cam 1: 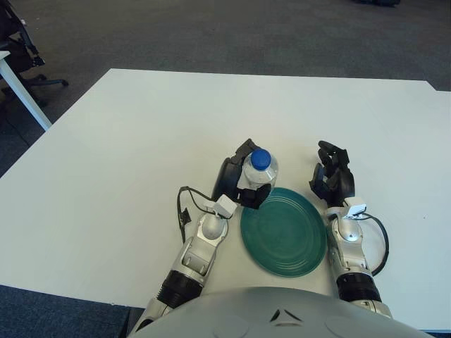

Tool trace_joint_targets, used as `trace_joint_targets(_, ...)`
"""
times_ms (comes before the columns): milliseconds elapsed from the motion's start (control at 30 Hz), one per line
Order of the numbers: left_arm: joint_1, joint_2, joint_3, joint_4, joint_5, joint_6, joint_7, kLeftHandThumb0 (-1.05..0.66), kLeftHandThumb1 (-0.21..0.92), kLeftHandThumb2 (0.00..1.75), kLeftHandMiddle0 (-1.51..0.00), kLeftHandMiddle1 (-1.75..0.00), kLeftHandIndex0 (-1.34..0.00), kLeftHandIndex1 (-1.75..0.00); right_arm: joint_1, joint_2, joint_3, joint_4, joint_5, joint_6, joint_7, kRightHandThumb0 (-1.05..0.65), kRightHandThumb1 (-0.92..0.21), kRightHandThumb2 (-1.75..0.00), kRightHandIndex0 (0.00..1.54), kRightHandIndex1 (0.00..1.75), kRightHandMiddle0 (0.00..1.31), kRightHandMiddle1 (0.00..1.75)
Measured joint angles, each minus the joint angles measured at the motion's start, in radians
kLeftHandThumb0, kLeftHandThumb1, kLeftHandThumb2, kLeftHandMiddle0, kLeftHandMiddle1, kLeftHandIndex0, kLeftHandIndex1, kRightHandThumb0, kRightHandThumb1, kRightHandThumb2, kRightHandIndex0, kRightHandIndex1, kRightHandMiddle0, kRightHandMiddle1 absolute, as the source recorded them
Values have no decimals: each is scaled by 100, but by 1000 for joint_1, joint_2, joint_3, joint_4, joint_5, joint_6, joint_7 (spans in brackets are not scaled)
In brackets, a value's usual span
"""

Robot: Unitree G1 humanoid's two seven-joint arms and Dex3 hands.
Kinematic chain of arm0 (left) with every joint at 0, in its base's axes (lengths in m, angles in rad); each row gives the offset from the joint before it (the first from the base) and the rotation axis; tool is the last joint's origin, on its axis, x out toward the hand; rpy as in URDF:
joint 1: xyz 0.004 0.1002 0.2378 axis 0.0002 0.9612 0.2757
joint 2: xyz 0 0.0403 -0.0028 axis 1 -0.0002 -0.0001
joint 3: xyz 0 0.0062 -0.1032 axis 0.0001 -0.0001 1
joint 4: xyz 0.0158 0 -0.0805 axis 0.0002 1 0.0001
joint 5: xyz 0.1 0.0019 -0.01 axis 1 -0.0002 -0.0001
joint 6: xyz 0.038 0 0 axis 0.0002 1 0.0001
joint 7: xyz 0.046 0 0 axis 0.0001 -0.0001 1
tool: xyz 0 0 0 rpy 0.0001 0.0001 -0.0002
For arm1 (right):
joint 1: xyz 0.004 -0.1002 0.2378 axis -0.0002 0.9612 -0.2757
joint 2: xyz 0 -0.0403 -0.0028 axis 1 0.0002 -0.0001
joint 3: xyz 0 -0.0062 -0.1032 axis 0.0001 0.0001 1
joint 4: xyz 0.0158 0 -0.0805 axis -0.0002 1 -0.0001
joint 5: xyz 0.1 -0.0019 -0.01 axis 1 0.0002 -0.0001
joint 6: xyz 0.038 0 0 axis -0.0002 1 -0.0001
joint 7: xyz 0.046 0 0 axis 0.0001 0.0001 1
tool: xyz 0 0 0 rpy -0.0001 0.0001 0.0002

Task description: Put the bottle into the plate.

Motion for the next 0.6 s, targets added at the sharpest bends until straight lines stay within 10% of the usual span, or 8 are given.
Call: trace_joint_targets(600, 47, 9, -17, -98, 56, 78, -22, -6, 20, 146, -125, -175, -106, -175, -11, 2, 2, 12, -12, -1, -21, -42, -82, -81, 46, 33, 1, 101)
